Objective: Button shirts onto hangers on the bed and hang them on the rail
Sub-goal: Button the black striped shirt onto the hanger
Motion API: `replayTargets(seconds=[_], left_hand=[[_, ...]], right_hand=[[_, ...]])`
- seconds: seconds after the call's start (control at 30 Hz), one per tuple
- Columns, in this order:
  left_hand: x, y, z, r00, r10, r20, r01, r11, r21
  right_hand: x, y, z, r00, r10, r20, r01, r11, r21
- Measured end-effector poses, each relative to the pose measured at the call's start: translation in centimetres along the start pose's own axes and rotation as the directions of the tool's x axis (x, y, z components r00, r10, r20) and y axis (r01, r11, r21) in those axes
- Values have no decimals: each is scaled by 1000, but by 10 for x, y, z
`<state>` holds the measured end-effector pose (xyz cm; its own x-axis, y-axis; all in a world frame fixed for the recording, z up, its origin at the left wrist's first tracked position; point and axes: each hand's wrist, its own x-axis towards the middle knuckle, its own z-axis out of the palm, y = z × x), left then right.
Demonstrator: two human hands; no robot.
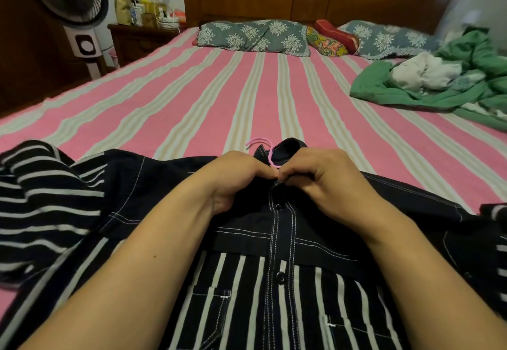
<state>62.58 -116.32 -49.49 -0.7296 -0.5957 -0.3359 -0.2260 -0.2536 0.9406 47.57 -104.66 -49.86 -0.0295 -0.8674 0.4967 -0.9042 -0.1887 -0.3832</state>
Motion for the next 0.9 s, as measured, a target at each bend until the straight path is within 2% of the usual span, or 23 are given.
replayTargets(seconds=[0.1,0.27,0.43,0.63,0.9], left_hand=[[2,-1,1,999,27,-18,-27,1000,1],[2,-2,3,1000,-3,-15,3,1000,-5],[5,-4,1,1000,0,-7,0,1000,-15],[-1,0,-8,989,76,127,-85,994,66],[6,-6,3,961,276,-1,-272,946,176]], right_hand=[[0,0,2,999,13,-51,-13,1000,3],[-2,0,2,994,109,-21,-109,994,-4],[-4,1,0,994,113,9,-113,994,-1],[-6,4,4,994,97,-48,-99,994,-41],[-8,8,4,979,196,-63,-197,980,-2]])
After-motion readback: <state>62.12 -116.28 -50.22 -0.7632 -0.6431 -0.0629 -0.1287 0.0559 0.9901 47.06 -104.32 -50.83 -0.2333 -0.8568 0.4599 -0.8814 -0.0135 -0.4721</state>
